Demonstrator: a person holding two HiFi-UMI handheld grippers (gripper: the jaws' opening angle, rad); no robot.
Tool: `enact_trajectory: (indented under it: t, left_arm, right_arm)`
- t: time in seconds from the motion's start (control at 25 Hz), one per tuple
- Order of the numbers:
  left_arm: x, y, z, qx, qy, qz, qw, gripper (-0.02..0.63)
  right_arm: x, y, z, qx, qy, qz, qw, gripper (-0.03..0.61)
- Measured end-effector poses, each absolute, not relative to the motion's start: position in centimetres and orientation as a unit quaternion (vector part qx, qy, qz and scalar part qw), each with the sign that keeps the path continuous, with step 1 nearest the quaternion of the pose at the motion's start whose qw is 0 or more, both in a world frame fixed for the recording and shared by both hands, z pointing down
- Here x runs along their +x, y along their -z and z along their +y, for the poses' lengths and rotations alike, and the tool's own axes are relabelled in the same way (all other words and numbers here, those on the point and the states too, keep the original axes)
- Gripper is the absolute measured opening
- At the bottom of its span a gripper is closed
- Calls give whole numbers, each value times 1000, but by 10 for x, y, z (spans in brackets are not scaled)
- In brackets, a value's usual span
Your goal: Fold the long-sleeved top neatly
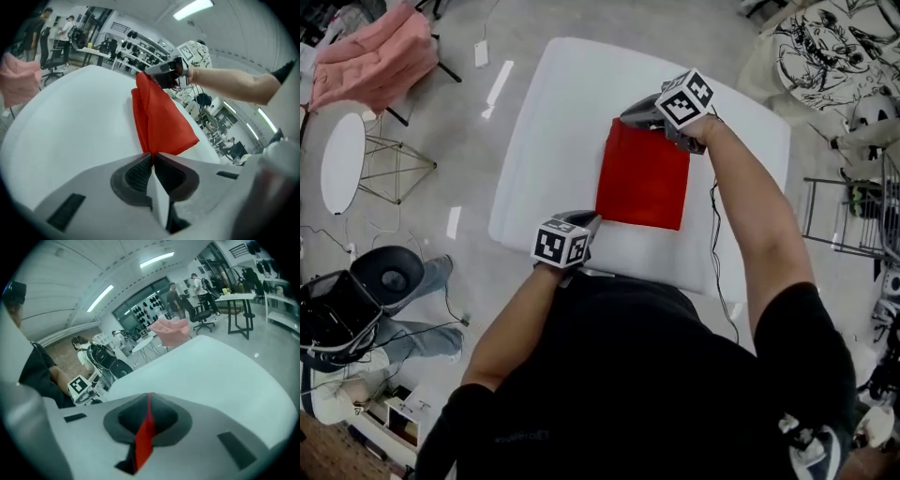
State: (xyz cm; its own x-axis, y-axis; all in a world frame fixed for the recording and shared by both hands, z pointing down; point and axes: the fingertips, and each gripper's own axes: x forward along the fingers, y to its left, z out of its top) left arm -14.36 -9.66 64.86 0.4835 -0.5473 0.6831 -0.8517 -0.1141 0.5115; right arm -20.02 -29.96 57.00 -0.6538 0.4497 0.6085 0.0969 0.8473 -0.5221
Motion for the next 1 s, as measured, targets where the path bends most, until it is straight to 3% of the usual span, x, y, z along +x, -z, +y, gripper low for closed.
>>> enact_trajectory:
  t: [0.48, 0.8, 1.0]
  left_arm:
    - [-157, -658, -85, 722, -190, -481, 459, 23]
    - [-166, -661, -88, 719, -181, -486, 462, 23]
    - [-166, -658, -93, 711, -191, -479, 478, 24]
  right_arm:
    - [-233, -645, -292, -144, -144, -830, 520, 32]
    - [-233, -649, -300, -133, -171, -832, 510, 38]
    - [-230, -632, -338, -65, -121, -859, 493, 187]
